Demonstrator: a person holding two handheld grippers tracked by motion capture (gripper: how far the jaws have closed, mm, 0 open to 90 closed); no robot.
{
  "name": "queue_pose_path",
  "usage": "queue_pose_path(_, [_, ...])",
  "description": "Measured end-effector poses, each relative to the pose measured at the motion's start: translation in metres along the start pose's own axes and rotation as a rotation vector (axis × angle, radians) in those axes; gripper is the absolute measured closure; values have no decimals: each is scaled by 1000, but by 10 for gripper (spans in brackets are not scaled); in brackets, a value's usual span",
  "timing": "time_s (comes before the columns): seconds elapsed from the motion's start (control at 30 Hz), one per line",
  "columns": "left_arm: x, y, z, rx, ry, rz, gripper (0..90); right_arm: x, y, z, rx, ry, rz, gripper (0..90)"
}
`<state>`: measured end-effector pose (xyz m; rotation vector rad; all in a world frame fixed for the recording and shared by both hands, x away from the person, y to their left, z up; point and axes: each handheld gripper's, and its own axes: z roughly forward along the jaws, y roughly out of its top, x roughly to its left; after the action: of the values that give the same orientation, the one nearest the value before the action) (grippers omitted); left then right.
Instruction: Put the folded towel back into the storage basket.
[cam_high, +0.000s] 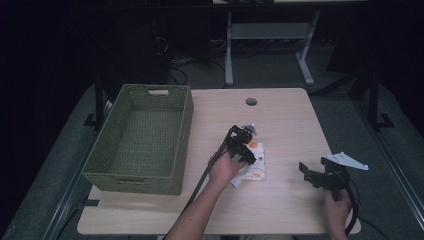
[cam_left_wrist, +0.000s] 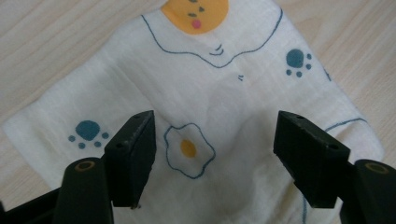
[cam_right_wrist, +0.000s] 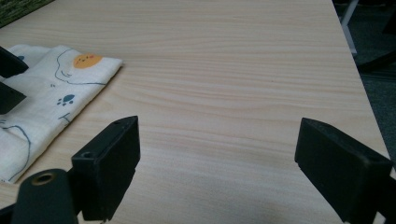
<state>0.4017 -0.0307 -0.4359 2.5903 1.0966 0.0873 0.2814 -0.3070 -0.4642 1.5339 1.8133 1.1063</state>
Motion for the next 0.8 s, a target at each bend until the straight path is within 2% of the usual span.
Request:
queue_pose_path(0.27, [-2,-1,4,2,29,14,360,0,0,0,-1,0,0,137])
queue_pose_path(0.33, [-4,-1,4,1,57,28,386,0,0,0,-2,0,-2,137])
queue_pose_path(0.8, [-6,-2,3,-13,74,41,541,0,0,0,-2,1,-1,137])
